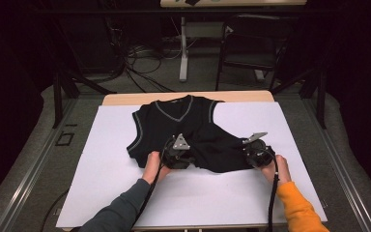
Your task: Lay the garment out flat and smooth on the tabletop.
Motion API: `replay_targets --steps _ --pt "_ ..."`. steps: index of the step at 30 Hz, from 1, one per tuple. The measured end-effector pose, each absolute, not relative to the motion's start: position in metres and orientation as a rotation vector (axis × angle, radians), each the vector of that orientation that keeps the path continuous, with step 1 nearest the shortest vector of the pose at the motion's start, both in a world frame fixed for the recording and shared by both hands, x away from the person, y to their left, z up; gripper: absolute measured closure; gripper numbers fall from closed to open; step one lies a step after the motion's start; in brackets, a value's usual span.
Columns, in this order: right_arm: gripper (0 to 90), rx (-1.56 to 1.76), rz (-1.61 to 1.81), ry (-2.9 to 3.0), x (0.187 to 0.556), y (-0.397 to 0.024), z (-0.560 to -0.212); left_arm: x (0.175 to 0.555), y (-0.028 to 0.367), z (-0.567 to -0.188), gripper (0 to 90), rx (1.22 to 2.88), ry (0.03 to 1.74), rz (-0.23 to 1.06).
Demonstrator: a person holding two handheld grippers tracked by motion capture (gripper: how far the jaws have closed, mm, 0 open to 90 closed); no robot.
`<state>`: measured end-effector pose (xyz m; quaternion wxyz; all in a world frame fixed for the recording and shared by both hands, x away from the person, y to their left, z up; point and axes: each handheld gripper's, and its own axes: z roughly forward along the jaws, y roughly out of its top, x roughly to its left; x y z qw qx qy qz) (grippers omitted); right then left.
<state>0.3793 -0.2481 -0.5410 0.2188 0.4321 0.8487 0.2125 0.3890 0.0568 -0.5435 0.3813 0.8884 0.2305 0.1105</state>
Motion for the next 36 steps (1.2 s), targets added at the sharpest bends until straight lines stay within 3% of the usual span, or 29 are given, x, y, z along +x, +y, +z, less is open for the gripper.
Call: replay_targets --steps 3,8,23,29,32,34,36 --pt "80.9 1.188 0.578 2.364 0.378 -0.249 -0.539 0.389 0.059 -0.542 78.8 2.258 0.598 0.255" --pt "83.1 1.161 0.583 2.404 0.372 -0.248 -0.535 0.381 0.076 -0.530 84.4 2.253 0.605 0.204" --pt "83.0 1.042 0.641 2.542 0.325 -0.228 -0.518 0.313 0.169 -0.502 85.9 2.207 0.680 0.000" --pt "80.5 0.978 0.623 2.655 0.312 -0.215 -0.525 0.291 0.180 -0.502 85.0 2.210 0.665 -0.044" --pt "59.3 1.005 0.639 2.706 0.316 -0.215 -0.528 0.296 0.173 -0.513 76.7 2.283 0.678 -0.079" --pt "54.8 1.026 0.762 2.703 0.319 -0.221 -0.522 0.301 0.174 -0.517 61.1 2.311 0.732 -0.072" --pt "48.5 1.043 0.839 2.635 0.323 -0.227 -0.513 0.305 0.179 -0.517 51.7 2.288 0.777 -0.067"
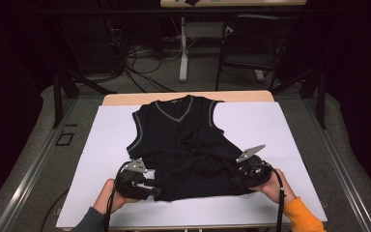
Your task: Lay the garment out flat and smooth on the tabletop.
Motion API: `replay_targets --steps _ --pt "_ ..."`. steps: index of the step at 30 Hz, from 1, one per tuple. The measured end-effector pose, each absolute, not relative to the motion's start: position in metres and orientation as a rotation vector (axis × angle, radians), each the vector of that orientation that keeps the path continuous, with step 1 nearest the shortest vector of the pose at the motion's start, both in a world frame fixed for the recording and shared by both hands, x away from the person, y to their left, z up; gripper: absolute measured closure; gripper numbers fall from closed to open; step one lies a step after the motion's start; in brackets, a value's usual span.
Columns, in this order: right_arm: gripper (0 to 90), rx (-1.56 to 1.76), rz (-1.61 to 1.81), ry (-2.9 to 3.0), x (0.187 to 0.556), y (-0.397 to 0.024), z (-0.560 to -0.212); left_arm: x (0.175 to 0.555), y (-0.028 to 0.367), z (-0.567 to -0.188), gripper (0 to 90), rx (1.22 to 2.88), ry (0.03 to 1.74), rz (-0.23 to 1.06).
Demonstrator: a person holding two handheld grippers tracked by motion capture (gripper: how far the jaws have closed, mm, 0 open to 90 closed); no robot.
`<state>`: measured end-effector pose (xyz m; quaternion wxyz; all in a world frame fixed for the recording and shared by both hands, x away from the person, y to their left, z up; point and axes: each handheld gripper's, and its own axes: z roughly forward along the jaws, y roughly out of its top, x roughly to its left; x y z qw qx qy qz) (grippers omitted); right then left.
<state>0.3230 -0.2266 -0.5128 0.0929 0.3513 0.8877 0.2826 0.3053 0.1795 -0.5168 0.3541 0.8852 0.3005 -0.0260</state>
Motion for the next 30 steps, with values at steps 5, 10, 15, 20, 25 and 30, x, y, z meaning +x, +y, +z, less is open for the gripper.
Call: replay_targets --steps 5,10,15,20,25,30 --pt "44.1 1.115 0.813 2.429 0.348 -0.234 -0.506 0.313 0.190 -0.510 38.6 2.219 0.870 -0.026" --pt "41.8 1.125 0.721 2.432 0.386 -0.222 -0.525 0.326 0.171 -0.517 34.1 2.250 0.908 0.005" --pt "69.5 1.117 0.668 2.497 0.401 -0.213 -0.539 0.333 0.148 -0.538 66.1 2.354 0.834 -0.004" --pt "87.1 1.139 0.652 2.504 0.392 -0.220 -0.538 0.322 0.154 -0.537 83.3 2.373 0.778 -0.059" --pt "87.7 1.182 0.616 2.506 0.376 -0.234 -0.534 0.300 0.175 -0.533 83.7 2.393 0.771 -0.116" --pt "87.6 1.190 0.538 2.586 0.350 -0.241 -0.528 0.280 0.202 -0.534 83.5 2.404 0.803 -0.185"
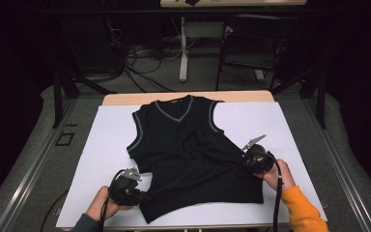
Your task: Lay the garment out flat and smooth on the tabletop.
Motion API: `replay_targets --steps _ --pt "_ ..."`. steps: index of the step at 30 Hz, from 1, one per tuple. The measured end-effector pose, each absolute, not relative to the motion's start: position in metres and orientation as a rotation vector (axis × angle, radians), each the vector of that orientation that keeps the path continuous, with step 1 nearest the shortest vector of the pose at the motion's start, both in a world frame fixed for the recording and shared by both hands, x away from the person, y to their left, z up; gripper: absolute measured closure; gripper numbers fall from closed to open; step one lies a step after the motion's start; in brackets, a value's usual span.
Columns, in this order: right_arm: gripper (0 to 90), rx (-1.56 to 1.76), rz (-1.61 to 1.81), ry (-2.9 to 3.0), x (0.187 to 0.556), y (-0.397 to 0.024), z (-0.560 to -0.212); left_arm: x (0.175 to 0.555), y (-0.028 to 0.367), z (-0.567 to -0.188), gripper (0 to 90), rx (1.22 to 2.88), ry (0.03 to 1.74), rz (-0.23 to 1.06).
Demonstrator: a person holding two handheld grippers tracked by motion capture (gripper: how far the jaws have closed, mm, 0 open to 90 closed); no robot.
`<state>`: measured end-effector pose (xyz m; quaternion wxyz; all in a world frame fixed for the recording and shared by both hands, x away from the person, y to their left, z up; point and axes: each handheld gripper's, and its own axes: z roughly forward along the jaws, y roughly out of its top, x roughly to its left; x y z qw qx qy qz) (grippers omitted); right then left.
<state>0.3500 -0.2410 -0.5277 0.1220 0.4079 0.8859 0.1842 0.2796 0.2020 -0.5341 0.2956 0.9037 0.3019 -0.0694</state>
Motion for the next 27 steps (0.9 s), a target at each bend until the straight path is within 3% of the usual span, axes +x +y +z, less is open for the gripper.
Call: replay_targets --steps 3,4,7,10,14,17,19,22,25,27 --pt "86.5 1.168 0.496 2.648 0.340 -0.240 -0.530 0.275 0.210 -0.534 81.7 2.401 0.807 -0.226" --pt "84.3 1.167 0.495 2.659 0.339 -0.240 -0.529 0.276 0.210 -0.533 77.4 2.408 0.811 -0.230" --pt "65.4 1.162 0.598 2.657 0.345 -0.240 -0.519 0.283 0.213 -0.525 51.4 2.381 0.865 -0.196" --pt "53.1 1.184 0.720 2.557 0.358 -0.246 -0.509 0.297 0.222 -0.512 38.7 2.306 0.937 -0.123" --pt "42.3 1.239 0.705 2.400 0.383 -0.245 -0.514 0.329 0.228 -0.507 35.3 2.273 1.081 0.040" --pt "39.0 1.266 0.687 2.398 0.399 -0.240 -0.526 0.357 0.225 -0.521 33.1 2.279 1.186 0.084" --pt "39.1 1.268 0.689 2.417 0.404 -0.236 -0.535 0.371 0.219 -0.535 31.6 2.297 1.217 0.078" --pt "47.7 1.271 0.669 2.463 0.404 -0.233 -0.541 0.378 0.209 -0.541 31.3 2.331 1.188 0.118" --pt "66.1 1.299 0.772 2.479 0.402 -0.235 -0.543 0.377 0.200 -0.543 47.8 2.347 1.093 0.184" --pt "78.3 1.283 0.785 2.511 0.401 -0.234 -0.542 0.379 0.196 -0.545 69.5 2.332 1.037 0.150"
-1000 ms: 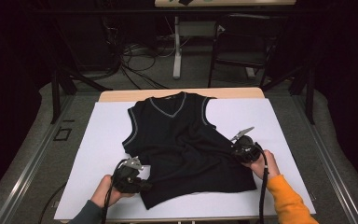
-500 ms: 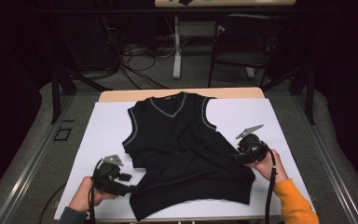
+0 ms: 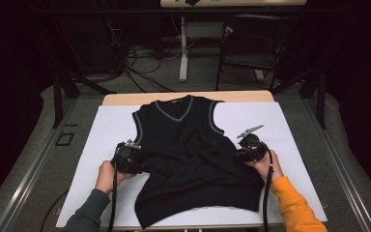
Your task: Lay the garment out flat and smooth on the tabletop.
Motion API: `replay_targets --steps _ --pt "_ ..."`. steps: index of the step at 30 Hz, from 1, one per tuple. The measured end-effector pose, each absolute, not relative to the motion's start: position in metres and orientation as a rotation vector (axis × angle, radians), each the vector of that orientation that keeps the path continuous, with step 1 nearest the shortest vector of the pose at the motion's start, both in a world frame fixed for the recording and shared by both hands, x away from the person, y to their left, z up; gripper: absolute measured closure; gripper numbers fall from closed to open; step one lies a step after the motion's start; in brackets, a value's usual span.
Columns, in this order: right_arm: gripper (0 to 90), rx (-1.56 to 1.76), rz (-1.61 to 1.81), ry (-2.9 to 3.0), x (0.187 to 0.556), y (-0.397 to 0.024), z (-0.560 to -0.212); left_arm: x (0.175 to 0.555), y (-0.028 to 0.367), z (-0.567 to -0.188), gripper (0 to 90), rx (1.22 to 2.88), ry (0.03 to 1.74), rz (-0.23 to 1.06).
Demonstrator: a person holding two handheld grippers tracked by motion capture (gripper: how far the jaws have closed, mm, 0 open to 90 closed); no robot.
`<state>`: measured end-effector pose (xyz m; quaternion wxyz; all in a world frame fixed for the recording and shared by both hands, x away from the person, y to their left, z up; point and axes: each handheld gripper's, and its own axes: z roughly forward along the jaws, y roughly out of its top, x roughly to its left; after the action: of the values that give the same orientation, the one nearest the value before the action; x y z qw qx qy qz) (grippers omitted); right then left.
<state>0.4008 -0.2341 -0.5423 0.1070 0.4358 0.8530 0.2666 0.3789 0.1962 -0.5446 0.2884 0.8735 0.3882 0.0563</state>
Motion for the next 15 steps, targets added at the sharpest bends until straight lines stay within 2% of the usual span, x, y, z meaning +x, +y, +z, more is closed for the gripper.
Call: replay_targets --steps 1,3,15 --pt "81.9 1.277 0.804 2.516 0.400 -0.233 -0.543 0.380 0.194 -0.545 76.7 2.334 1.019 0.139" --pt "84.4 1.254 0.749 2.533 0.399 -0.231 -0.540 0.383 0.191 -0.543 82.1 2.344 1.000 0.168" --pt "86.1 1.316 0.580 2.245 0.407 -0.258 -0.536 0.434 0.199 -0.536 83.6 2.264 1.132 0.476"
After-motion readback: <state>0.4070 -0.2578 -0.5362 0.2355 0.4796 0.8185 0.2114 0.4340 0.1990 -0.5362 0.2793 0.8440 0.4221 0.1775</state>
